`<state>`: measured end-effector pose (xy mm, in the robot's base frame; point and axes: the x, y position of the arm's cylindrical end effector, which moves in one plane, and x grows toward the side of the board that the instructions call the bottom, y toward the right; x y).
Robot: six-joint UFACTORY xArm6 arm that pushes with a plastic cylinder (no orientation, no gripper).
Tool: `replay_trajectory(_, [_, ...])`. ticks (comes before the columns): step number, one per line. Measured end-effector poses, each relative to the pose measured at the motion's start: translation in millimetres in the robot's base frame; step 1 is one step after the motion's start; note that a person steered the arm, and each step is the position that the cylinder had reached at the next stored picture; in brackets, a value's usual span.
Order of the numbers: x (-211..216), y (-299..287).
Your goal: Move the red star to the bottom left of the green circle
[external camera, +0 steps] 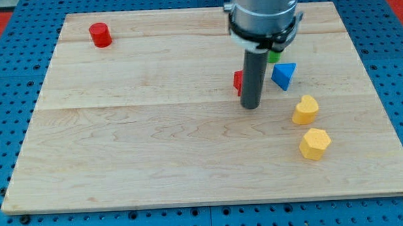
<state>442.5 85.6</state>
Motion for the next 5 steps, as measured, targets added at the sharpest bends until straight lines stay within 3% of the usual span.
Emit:
replay_trajectory(2, [-45, 6])
replay_trajectory(3, [-67, 48])
replay_trajectory(5, [-60, 125])
